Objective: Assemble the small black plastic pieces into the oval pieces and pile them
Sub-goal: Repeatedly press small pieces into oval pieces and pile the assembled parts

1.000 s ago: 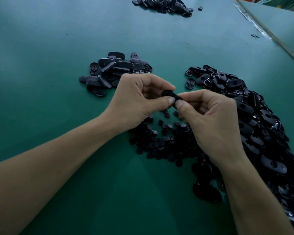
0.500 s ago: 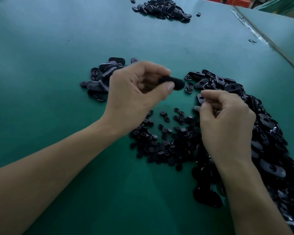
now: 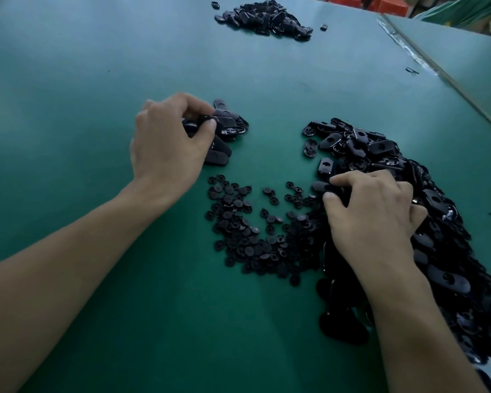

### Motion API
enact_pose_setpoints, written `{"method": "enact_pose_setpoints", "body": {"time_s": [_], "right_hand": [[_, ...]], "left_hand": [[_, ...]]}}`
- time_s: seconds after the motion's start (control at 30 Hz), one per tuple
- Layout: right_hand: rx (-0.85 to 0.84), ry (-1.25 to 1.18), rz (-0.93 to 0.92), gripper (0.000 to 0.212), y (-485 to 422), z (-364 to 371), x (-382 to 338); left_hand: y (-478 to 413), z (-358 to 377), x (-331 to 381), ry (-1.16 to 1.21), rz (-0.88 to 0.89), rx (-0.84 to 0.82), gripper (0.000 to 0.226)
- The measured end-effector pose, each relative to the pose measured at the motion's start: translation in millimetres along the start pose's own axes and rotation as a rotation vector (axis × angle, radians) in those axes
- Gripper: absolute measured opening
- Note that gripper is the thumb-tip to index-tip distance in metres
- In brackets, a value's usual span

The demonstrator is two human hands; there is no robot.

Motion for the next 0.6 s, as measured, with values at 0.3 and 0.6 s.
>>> {"method": "enact_pose_setpoints", "body": {"time_s": [0.3,0.6], "right_hand": [[0.09,-0.122,-0.013,0.013,-3,-1,-1],[-0.008,-0.872,-0.337,0.018,4,-8,-21]], "left_hand": [[-1,0,-6,-0.167,-0.077,0.037,0.043],[29,24,42,0.363,0.195,-0.357,0.013]]}}
Point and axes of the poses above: each hand's wrist, its own y-axis away from the middle knuckle, its own z-axis out of the palm, x = y × z, the point moved 4 cm from there along -y, towards the middle knuckle, and after that the axes turned 5 degrees about -x, right-handed, at the moved point
